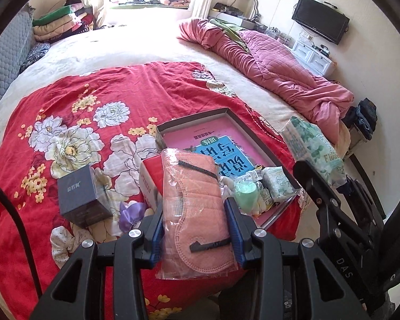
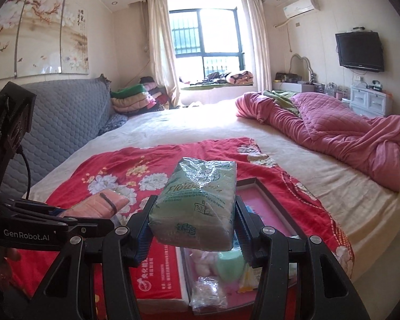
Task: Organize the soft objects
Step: 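Lift and carry the mask packet with the left gripper while the right carries the tissue packet toward the tray, then lower the tissue packet into the tray and open the right gripper while the left releases the mask packet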
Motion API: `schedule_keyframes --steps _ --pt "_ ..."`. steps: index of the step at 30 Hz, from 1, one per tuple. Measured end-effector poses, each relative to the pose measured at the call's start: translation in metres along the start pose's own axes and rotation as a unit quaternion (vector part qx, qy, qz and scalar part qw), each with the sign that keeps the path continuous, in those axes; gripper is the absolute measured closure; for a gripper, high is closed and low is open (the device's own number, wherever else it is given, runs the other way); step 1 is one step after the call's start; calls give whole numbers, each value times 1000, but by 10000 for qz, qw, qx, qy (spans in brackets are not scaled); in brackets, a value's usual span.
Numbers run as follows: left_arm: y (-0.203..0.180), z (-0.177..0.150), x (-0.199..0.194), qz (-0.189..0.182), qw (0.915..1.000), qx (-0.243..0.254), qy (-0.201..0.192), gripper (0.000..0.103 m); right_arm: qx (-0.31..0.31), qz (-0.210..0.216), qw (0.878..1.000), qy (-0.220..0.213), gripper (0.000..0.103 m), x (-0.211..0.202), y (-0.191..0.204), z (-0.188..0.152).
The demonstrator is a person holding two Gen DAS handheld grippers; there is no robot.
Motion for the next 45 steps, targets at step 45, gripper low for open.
schedule_keyframes --steps 45 --pt "-61 17 144 420 9947 459 816 61 365 -490 9906 1222 48 74 -103 -55"
Point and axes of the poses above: each gripper's, at about its wrist camera, not at the fingertips, and x roughly the way its jaws point, y to its left, z to its top, the point moved 3 cm from there along x, roughly the way its jaws point, and after that the axes turned 3 degrees about x, right-handed, at the moved point
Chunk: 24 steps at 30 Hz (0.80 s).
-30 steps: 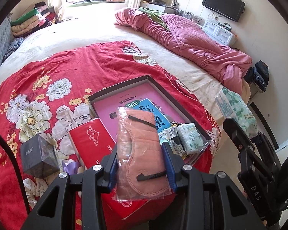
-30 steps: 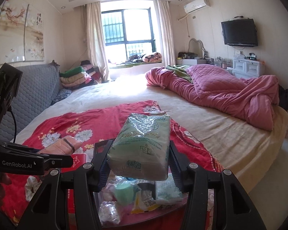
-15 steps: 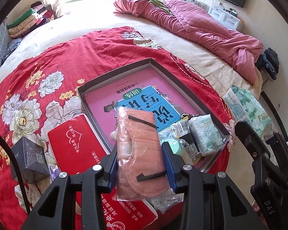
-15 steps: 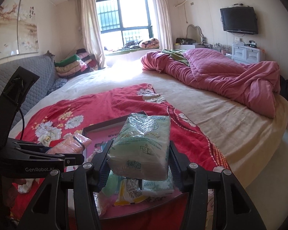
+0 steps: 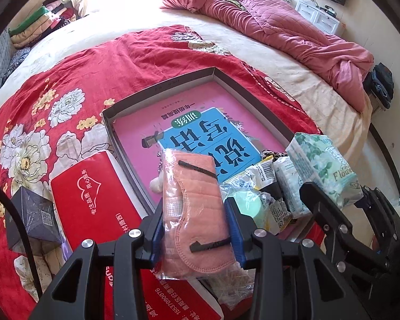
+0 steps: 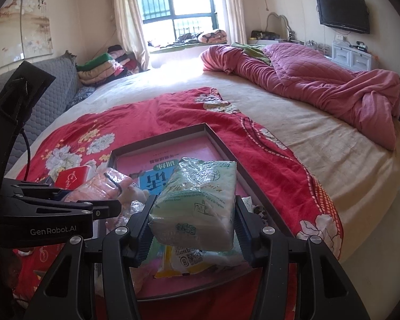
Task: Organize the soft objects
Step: 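Lower the tissue packet into the tray and open the right gripper while the left releases the mask packet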
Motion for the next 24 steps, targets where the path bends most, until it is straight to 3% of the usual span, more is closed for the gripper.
schedule_keyframes --steps 24 --pt "0 -2 11 25 9999 28 107 61 99 93 9990 419 46 29 -2 -10"
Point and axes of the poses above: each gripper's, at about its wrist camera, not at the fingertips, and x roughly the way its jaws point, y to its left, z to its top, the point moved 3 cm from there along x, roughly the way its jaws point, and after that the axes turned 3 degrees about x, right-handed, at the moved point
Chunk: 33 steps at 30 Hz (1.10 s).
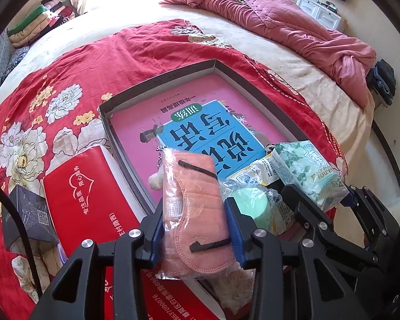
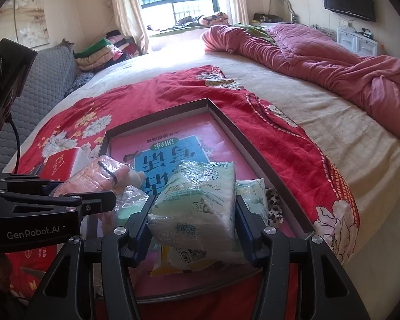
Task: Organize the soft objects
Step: 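Lower the tissue packet into the tray and open the right gripper while the left releases the mask packet, then withdraw both grippers from the tray toward the scrunchie and white bear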
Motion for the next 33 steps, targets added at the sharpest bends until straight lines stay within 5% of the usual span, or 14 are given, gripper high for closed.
schedule_keyframes --steps 33 --pt "-1 1 -4 -65 10000 -43 1 57 290 -220 9976 -590 28 -25 -15 10"
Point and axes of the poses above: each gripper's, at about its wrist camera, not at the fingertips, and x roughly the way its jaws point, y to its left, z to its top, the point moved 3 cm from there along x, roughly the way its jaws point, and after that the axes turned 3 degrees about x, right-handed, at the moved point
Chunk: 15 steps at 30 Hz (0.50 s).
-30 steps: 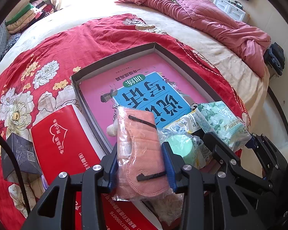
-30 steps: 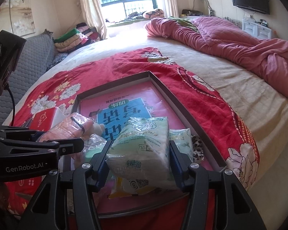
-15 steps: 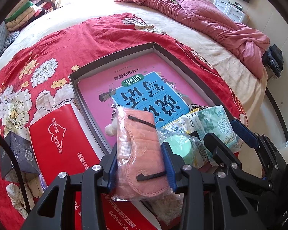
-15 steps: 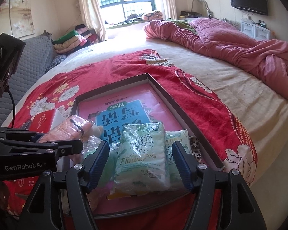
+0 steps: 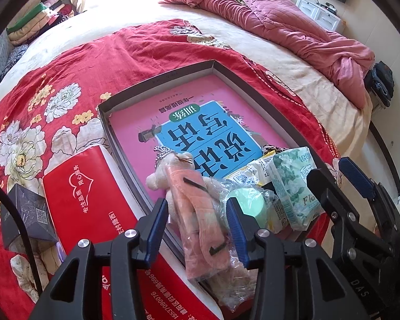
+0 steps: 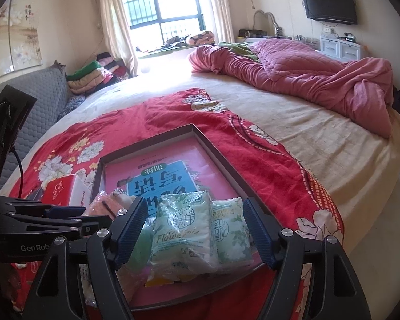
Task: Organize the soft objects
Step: 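Withdraw both grippers from the tray toward the scrunchie and white bear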
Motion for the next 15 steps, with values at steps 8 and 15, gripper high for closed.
schedule_keyframes --steps 8,15 --pt "1 2 -8 107 9999 42 -82 51 96 -122 9999 -29 27 -2 -5 0" --pt "2 0 -20 163 9997 29 -185 41 115 -319 9994 -60 27 -5 -9 0"
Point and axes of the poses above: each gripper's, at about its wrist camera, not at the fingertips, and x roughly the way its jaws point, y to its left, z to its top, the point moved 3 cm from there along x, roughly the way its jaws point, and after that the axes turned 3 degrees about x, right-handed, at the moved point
